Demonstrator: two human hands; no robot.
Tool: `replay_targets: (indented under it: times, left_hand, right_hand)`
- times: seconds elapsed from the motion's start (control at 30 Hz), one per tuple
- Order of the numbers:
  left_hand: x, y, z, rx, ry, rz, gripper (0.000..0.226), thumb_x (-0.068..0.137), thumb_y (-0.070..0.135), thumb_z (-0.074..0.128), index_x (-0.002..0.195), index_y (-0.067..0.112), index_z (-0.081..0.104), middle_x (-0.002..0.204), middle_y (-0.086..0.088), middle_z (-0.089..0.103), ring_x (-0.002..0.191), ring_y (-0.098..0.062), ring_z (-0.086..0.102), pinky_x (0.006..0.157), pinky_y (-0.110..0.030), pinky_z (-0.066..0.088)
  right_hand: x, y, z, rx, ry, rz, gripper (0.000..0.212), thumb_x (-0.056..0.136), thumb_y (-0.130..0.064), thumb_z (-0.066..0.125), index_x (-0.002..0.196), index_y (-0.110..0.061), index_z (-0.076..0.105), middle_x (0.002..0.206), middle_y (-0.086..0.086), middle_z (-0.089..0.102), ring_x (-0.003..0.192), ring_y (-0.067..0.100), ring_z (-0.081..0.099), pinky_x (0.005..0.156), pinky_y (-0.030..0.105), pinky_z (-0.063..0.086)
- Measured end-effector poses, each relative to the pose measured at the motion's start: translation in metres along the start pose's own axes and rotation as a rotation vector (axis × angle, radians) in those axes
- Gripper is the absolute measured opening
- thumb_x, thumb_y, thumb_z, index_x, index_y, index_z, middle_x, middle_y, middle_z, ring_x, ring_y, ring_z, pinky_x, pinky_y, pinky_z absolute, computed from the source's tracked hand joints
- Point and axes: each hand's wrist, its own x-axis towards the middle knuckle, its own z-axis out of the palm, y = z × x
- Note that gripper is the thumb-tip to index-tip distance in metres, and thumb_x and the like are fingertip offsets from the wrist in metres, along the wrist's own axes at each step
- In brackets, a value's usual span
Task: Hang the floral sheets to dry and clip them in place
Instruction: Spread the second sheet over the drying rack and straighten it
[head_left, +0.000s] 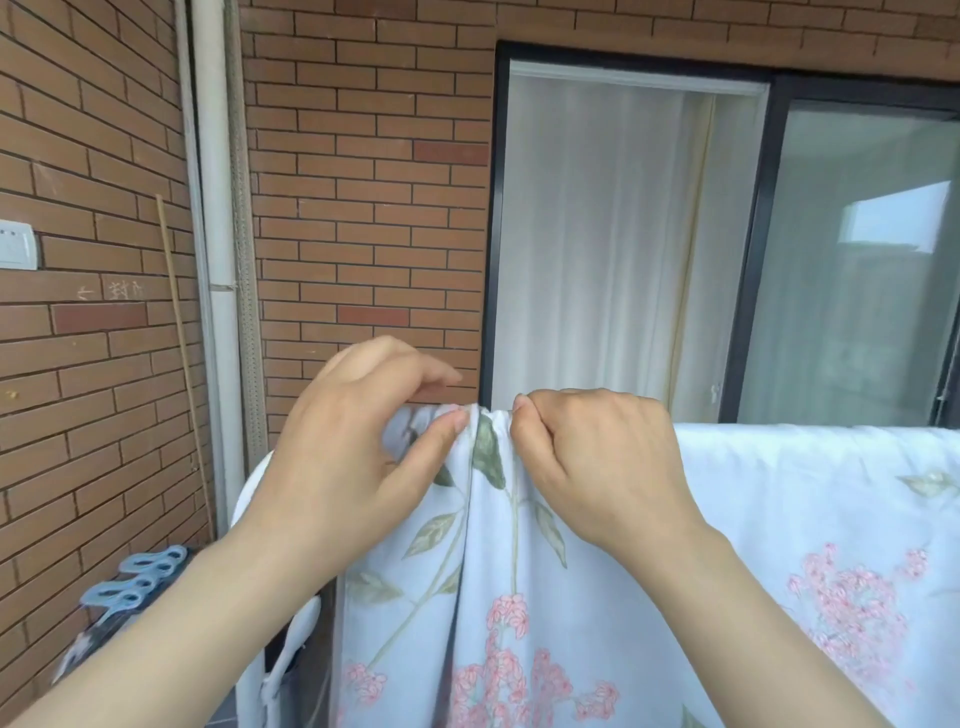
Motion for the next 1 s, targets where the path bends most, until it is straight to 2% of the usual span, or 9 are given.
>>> replay_targets:
  times: [0.13, 0.27, 0.43, 0.53, 0.63, 0.73, 0.83, 0.9, 1.0]
  left_hand:
    - [-0.017, -0.003, -0.01, 0.039, 0.01, -0.044, 0.018, 0.082, 0.034, 0.064, 0.096, 0.024, 0.068, 0.093, 0.014, 0.058, 0.094, -0.011, 0.055, 0.086, -0.023, 0.041]
    - [-0.007, -0.007, -0.013, 0.013, -0.117, -0.067, 0.023, 0.082, 0.041, 0.06, 0.099, 0.03, 0.071, 0.092, 0.014, 0.058, 0.094, -0.01, 0.056, 0.085, -0.026, 0.043]
    - [0.011, -0.008, -0.017, -0.096, -0.196, -0.193, 0.002, 0.08, 0.035, 0.073, 0.081, 0.036, 0.071, 0.086, 0.014, 0.064, 0.089, -0.005, 0.06, 0.079, -0.023, 0.045]
    - [0.008, -0.009, -0.017, -0.024, -0.17, -0.19, 0.01, 0.078, 0.035, 0.072, 0.086, 0.031, 0.068, 0.088, 0.014, 0.061, 0.088, -0.002, 0.057, 0.077, -0.014, 0.043]
    - [-0.006, -0.011, -0.018, 0.072, -0.082, -0.212, 0.029, 0.074, 0.054, 0.069, 0.089, 0.03, 0.06, 0.089, 0.016, 0.055, 0.088, 0.0, 0.052, 0.075, -0.01, 0.039]
    - [-0.021, -0.006, -0.021, 0.131, 0.05, -0.221, 0.036, 0.071, 0.062, 0.06, 0.084, 0.029, 0.056, 0.083, 0.016, 0.052, 0.083, -0.003, 0.05, 0.072, -0.016, 0.04]
    - [-0.038, 0.007, -0.017, 0.102, 0.044, -0.258, 0.032, 0.073, 0.06, 0.056, 0.083, 0.03, 0.057, 0.08, 0.017, 0.055, 0.08, -0.002, 0.053, 0.067, -0.02, 0.046]
    - [-0.046, 0.013, -0.012, 0.076, 0.027, -0.308, 0.033, 0.075, 0.061, 0.057, 0.089, 0.031, 0.057, 0.086, 0.02, 0.056, 0.084, 0.0, 0.057, 0.072, -0.019, 0.05]
    - [-0.049, 0.018, -0.011, 0.075, 0.022, -0.375, 0.038, 0.076, 0.062, 0.062, 0.097, 0.032, 0.052, 0.094, 0.022, 0.051, 0.09, 0.0, 0.058, 0.079, -0.028, 0.053]
  right_hand:
    - [0.0, -0.001, 0.003, -0.009, 0.021, -0.005, 0.045, 0.091, -0.034, 0.03, 0.053, -0.021, 0.011, 0.041, -0.003, 0.014, 0.039, 0.02, 0.026, 0.043, 0.023, 0.004]
    - [0.001, -0.002, 0.004, -0.024, 0.039, -0.008, 0.045, 0.091, -0.034, 0.03, 0.053, -0.021, 0.011, 0.041, -0.003, 0.012, 0.039, 0.019, 0.023, 0.043, 0.022, 0.004]
    - [0.001, -0.002, 0.004, -0.019, 0.064, -0.016, 0.045, 0.091, -0.032, 0.031, 0.054, -0.021, 0.01, 0.041, -0.002, 0.01, 0.038, 0.018, 0.02, 0.042, 0.023, 0.004]
    - [0.0, 0.001, 0.005, -0.021, 0.076, -0.021, 0.044, 0.091, -0.033, 0.031, 0.054, -0.022, 0.01, 0.042, -0.003, 0.01, 0.038, 0.018, 0.02, 0.043, 0.022, 0.004]
    - [0.0, 0.003, 0.004, -0.015, 0.079, -0.019, 0.044, 0.091, -0.032, 0.031, 0.054, -0.022, 0.01, 0.042, -0.002, 0.01, 0.038, 0.019, 0.021, 0.043, 0.023, 0.004]
    - [0.0, 0.003, 0.005, -0.018, 0.092, -0.014, 0.044, 0.09, -0.032, 0.031, 0.053, -0.021, 0.01, 0.041, -0.002, 0.009, 0.038, 0.019, 0.02, 0.043, 0.022, 0.004]
    - [0.001, 0.001, 0.004, -0.013, 0.097, -0.015, 0.045, 0.09, -0.032, 0.032, 0.053, -0.021, 0.009, 0.041, -0.002, 0.008, 0.038, 0.019, 0.019, 0.043, 0.022, 0.004]
    - [0.001, -0.002, 0.004, -0.011, 0.094, -0.014, 0.045, 0.09, -0.032, 0.032, 0.053, -0.021, 0.009, 0.041, -0.002, 0.008, 0.037, 0.019, 0.019, 0.043, 0.022, 0.004]
    - [0.002, -0.003, 0.005, -0.02, 0.095, -0.012, 0.046, 0.09, -0.033, 0.032, 0.052, -0.021, 0.009, 0.041, -0.002, 0.008, 0.038, 0.019, 0.019, 0.044, 0.022, 0.003]
